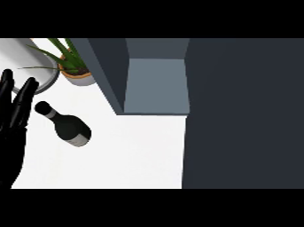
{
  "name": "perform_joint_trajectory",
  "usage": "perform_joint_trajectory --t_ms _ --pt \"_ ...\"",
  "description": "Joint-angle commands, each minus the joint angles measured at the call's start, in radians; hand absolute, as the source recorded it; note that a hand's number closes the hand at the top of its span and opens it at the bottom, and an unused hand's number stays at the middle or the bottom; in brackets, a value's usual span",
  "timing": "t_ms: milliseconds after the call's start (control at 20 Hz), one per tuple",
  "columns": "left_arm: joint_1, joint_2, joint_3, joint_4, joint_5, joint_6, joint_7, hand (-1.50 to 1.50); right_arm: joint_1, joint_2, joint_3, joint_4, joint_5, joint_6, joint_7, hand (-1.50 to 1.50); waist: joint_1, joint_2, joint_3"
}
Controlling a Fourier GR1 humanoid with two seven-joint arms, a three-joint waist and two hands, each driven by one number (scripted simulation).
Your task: Pick up the wine, place it into the cabinet and close the cabinet
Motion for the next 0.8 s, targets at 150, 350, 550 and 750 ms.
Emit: perform_joint_trajectory --t_ms 150,350,550,750 --pt "-0.101 0.115 0.117 0.147 0.276 -0.227 -0.064 -1.5 0.088 0.037 0.047 -0.117 0.049 -0.038 0.049 -1.5 -0.017 -0.009 0.019" --pt "-0.11 0.127 0.077 0.22 0.473 -0.328 0.096 -1.5 0.133 0.067 0.141 -0.129 -0.105 0.051 0.105 -1.5 -0.022 -0.008 0.02" --pt "-0.156 0.247 0.189 0.169 0.713 -0.368 0.263 -1.5 0.261 0.047 0.183 -0.271 -0.11 0.061 0.171 -1.5 -0.012 -0.015 0.021" --pt "-0.183 0.308 0.255 0.111 0.834 -0.324 0.37 -1.5 0.247 0.017 0.176 -0.455 -0.14 0.034 0.343 -1.5 -0.003 -0.013 0.021"
